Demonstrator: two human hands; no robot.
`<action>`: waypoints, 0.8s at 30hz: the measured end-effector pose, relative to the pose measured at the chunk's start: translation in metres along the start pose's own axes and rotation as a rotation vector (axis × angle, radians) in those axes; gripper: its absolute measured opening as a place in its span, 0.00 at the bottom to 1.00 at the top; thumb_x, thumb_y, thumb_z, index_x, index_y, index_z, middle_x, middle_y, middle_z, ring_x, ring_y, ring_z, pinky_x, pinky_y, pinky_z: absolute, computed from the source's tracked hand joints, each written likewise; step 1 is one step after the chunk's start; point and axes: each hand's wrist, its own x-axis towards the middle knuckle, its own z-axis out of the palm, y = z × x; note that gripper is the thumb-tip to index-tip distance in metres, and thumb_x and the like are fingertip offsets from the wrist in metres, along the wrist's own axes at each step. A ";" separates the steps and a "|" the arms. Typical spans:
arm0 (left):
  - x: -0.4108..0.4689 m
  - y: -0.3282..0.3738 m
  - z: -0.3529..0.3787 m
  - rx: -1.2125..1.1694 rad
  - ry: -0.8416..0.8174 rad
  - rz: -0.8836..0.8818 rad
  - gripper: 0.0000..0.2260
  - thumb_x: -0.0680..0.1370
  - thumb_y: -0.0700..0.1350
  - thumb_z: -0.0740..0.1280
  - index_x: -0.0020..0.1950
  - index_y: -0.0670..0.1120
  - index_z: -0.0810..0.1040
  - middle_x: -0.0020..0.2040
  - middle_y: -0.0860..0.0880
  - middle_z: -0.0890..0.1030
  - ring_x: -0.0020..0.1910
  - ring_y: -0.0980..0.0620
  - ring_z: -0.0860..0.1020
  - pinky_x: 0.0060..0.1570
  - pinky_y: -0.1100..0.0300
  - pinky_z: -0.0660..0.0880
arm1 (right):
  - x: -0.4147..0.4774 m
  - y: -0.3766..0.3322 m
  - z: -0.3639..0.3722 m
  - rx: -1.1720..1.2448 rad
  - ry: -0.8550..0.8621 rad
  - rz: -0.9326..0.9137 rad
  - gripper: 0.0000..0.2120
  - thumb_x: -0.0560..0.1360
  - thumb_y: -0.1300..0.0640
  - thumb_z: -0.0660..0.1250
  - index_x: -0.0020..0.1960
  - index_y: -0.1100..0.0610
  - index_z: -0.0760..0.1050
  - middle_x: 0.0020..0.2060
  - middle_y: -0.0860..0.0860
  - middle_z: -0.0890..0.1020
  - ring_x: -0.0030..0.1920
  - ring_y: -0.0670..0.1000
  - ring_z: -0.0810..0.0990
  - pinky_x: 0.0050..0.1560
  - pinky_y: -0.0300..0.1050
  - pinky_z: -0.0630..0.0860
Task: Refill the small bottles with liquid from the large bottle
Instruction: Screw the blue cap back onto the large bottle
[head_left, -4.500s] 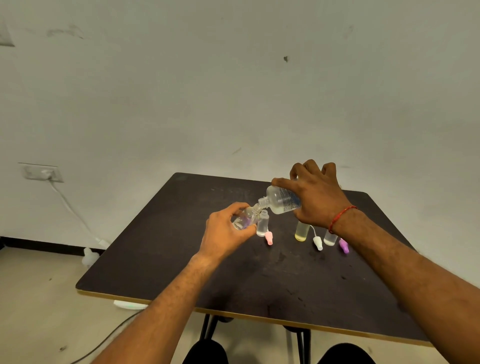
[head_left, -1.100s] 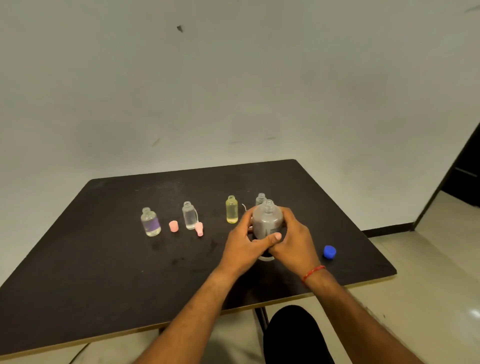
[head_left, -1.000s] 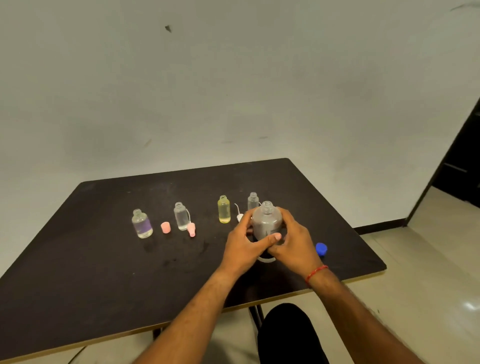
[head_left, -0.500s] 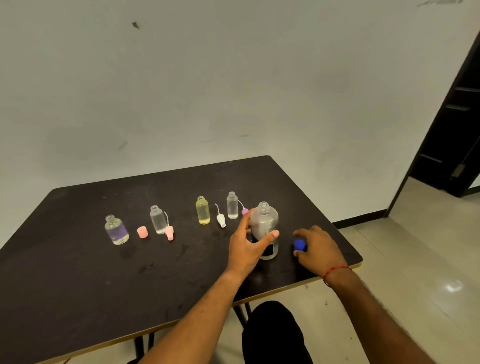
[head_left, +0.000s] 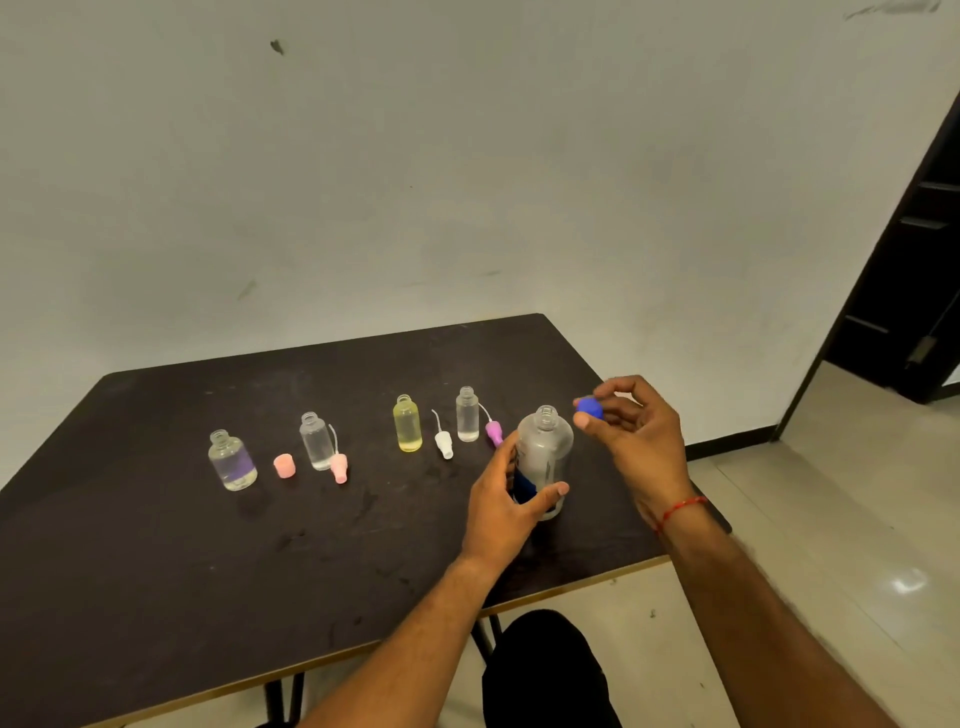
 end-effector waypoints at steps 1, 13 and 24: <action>0.000 0.000 0.000 -0.006 -0.006 -0.001 0.34 0.71 0.53 0.79 0.72 0.65 0.65 0.68 0.59 0.77 0.66 0.60 0.75 0.67 0.59 0.74 | 0.001 -0.005 0.004 0.033 -0.032 -0.020 0.15 0.69 0.65 0.75 0.53 0.54 0.78 0.48 0.51 0.84 0.49 0.46 0.84 0.46 0.34 0.79; 0.000 0.000 -0.002 -0.042 -0.008 0.014 0.33 0.72 0.54 0.78 0.70 0.71 0.64 0.68 0.61 0.77 0.67 0.61 0.75 0.68 0.56 0.75 | 0.008 0.010 0.031 -0.206 -0.139 -0.151 0.13 0.72 0.59 0.74 0.53 0.46 0.81 0.47 0.44 0.85 0.51 0.45 0.83 0.54 0.46 0.81; 0.000 0.002 -0.005 -0.023 -0.026 0.025 0.33 0.72 0.53 0.78 0.64 0.80 0.62 0.59 0.80 0.72 0.64 0.73 0.71 0.61 0.75 0.69 | 0.009 0.012 0.042 -0.460 0.006 -0.204 0.25 0.61 0.37 0.75 0.53 0.47 0.76 0.44 0.47 0.81 0.45 0.46 0.80 0.45 0.37 0.78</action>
